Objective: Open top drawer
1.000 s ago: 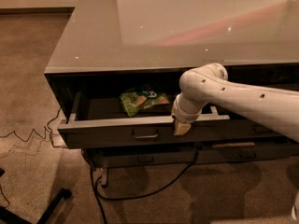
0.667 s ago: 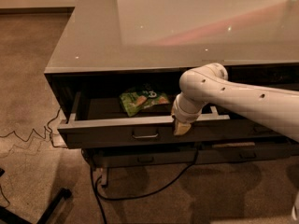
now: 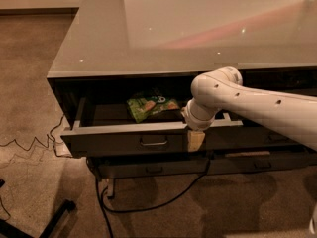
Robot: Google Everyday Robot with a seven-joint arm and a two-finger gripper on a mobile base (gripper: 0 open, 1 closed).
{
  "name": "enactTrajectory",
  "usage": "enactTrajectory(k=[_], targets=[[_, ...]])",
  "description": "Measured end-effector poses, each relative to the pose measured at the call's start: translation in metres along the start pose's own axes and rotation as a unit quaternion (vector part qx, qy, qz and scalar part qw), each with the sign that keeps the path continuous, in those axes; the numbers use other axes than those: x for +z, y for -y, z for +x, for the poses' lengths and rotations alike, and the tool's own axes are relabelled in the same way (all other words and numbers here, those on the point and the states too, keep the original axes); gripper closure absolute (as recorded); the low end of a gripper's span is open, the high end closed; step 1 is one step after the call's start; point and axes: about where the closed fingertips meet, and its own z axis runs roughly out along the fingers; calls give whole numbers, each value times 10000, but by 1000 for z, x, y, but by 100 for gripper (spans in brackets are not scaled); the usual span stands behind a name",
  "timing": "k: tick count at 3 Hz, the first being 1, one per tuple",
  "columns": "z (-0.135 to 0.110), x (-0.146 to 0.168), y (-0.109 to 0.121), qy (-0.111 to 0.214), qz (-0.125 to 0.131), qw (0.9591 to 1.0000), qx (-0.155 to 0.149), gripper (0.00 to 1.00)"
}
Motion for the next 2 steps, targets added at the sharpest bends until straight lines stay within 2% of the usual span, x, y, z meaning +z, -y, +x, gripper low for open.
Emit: enactTrajectory(k=[1, 2], targets=[[-8, 2, 7, -20, 16, 9999, -98, 0], [-11, 0, -1, -122, 93, 9998, -106, 0]])
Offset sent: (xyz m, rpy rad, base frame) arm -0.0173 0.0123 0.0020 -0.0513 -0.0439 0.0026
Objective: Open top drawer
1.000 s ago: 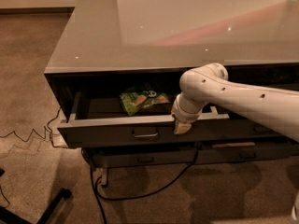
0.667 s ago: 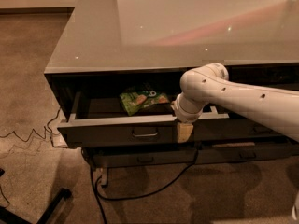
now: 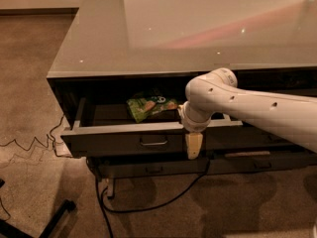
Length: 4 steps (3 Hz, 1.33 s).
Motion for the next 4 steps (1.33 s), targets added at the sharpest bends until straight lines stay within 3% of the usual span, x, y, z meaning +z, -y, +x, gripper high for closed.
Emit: enactTrajectory(k=[2, 4], targets=[[-1, -21, -45, -447, 289, 9986, -6, 0], [14, -25, -90, -828, 245, 9961, 173, 42]])
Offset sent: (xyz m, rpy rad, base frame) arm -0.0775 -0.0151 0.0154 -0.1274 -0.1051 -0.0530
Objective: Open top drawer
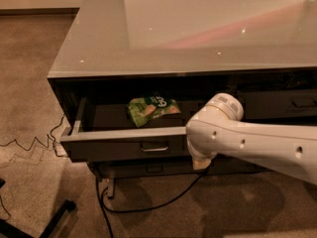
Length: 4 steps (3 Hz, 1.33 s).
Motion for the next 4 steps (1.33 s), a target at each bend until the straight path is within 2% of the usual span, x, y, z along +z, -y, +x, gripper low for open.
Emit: enactTrajectory(k=[2, 3, 4], targets=[[4, -11, -2, -43, -14, 10000, 44, 88], [5, -17, -1, -43, -14, 10000, 44, 100], [5, -22, 1, -43, -13, 10000, 44, 100]])
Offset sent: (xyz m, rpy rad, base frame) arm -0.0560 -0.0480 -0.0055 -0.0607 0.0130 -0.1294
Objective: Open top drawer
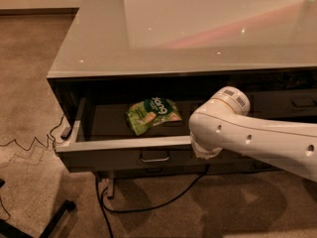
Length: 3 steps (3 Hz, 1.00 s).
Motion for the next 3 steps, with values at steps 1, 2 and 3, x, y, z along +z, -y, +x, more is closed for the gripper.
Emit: enactTrajectory(k=[1, 2, 3], targets=[[0, -6, 2, 0, 1, 10000, 0, 100], [9, -22, -13, -64, 201, 9995, 222, 100], [8, -25, -12, -52, 208, 9995, 211, 100]])
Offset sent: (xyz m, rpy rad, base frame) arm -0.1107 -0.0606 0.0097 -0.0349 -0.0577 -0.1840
